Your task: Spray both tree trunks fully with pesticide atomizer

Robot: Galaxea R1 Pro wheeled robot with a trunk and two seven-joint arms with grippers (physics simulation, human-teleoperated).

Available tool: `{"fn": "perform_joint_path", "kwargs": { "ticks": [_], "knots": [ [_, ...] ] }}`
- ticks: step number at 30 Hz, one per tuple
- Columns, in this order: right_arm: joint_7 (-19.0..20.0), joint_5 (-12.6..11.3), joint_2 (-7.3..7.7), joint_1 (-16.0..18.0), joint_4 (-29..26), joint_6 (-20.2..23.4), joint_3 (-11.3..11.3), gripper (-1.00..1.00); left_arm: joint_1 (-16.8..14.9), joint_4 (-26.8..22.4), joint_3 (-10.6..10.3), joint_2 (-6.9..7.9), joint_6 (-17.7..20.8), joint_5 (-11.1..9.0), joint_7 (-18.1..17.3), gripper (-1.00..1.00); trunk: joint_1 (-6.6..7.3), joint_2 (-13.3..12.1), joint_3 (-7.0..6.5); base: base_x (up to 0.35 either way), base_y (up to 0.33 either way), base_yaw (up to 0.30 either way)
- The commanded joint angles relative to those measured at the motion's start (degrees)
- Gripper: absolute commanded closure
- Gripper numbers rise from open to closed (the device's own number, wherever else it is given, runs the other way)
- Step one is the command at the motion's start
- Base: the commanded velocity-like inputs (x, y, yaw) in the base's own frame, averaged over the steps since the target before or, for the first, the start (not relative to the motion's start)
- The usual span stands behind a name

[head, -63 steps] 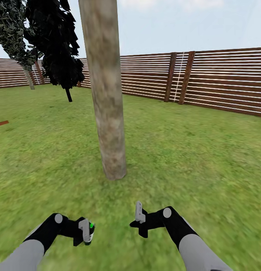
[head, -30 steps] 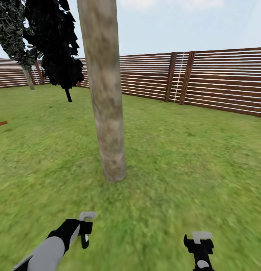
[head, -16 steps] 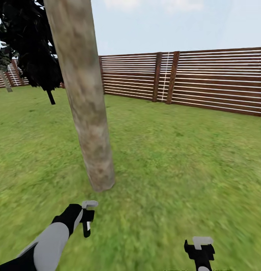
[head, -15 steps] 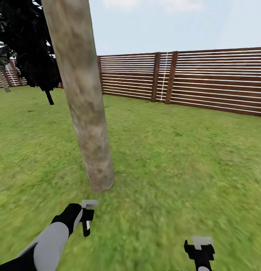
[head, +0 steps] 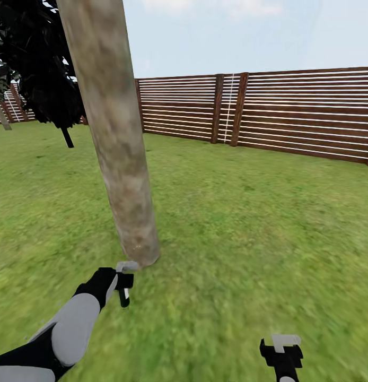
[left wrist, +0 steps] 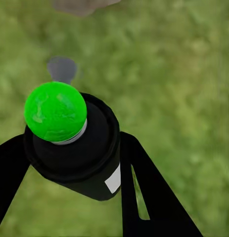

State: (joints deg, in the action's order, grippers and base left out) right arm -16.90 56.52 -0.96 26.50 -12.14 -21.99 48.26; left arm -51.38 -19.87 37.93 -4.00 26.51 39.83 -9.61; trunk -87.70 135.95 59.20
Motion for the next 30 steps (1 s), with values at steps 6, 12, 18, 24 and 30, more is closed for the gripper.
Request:
{"fn": "perform_joint_path", "kwargs": {
  "ticks": [6, 12, 18, 24, 30],
  "knots": [
    [-0.2, 0.6, 0.09, 0.0, -0.1, -0.2, 0.4, -1.00, -0.8, -0.4, 0.3, -0.74, 0.3, 0.7, -0.5, 1.00, 0.01, 0.0, 0.06, 0.000, 0.000, 0.000],
    [-0.1, 0.6, 0.15, 0.0, -0.1, -0.2, 0.4, -1.00, -1.1, -3.0, 0.3, -0.86, 0.5, 0.6, -0.5, 1.00, 0.01, 0.0, 0.06, -0.142, 0.034, 0.000],
    [-0.2, 0.6, 0.14, 0.0, -0.1, -0.2, 0.4, -1.00, -3.1, -5.5, 0.3, -1.99, 0.7, 0.4, -0.5, 1.00, 0.01, 0.0, 0.06, -0.050, 0.010, 0.000],
    [-0.2, 0.6, 0.15, 0.0, -0.1, -0.2, 0.5, -1.00, -7.2, -5.3, 0.3, 0.12, 1.0, 0.3, -0.6, 1.00, 0.01, 0.0, 0.06, 0.000, 0.000, 0.000],
    [-0.2, 0.6, 0.17, 0.0, -0.1, -0.2, 0.5, -1.00, -9.2, -5.2, 0.3, -3.97, 2.2, 0.6, -2.9, 1.00, 0.01, 0.0, 0.06, 0.000, 0.000, 0.000]
  ]
}}
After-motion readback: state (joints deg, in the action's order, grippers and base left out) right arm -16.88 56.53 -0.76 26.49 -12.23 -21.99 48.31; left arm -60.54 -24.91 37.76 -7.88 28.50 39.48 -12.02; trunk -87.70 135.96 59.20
